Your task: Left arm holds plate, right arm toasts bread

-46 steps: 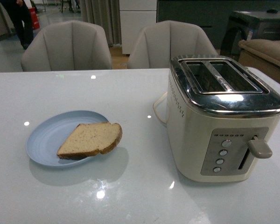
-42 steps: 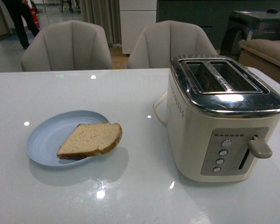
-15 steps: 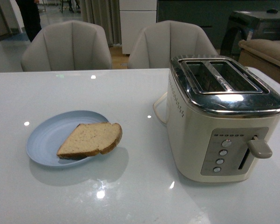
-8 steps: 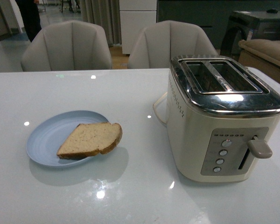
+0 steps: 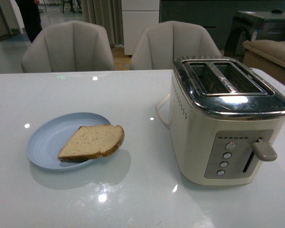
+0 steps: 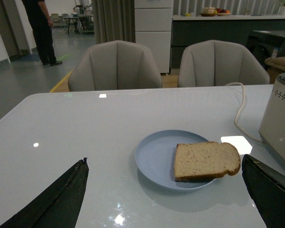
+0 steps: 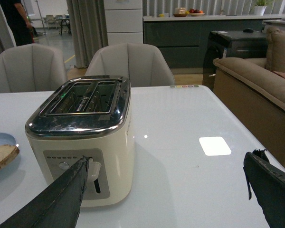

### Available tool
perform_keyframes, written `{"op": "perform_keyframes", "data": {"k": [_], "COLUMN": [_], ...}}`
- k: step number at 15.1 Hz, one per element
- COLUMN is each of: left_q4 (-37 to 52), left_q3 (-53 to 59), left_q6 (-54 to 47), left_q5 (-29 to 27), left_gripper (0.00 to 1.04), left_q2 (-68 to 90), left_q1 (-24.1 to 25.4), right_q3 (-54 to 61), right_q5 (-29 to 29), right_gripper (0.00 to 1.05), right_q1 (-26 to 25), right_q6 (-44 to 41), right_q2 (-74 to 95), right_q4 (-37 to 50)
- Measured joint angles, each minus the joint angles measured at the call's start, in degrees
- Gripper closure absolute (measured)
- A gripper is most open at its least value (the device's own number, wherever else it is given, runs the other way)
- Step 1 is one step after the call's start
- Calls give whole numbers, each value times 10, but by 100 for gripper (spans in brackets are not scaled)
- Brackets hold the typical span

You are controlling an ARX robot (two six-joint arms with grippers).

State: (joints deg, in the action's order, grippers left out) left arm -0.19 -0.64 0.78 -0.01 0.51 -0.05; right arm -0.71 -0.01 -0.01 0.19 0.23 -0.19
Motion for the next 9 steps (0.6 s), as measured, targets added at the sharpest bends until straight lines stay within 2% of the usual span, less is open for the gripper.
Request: {"op": "perform_keyframes", "data": {"k": [9], "left_q4": [0], "left_q3": [0], "left_q6": [0], "left_q5": [0], "left_gripper": [7], "left_q2": [0], "left_q1": [0], "right_q3": [0], "right_q5": [0], "right_gripper": [6], "right_q1": [0], "right_q6": [0], "right_q2": [0], "right_q4": [0]}}
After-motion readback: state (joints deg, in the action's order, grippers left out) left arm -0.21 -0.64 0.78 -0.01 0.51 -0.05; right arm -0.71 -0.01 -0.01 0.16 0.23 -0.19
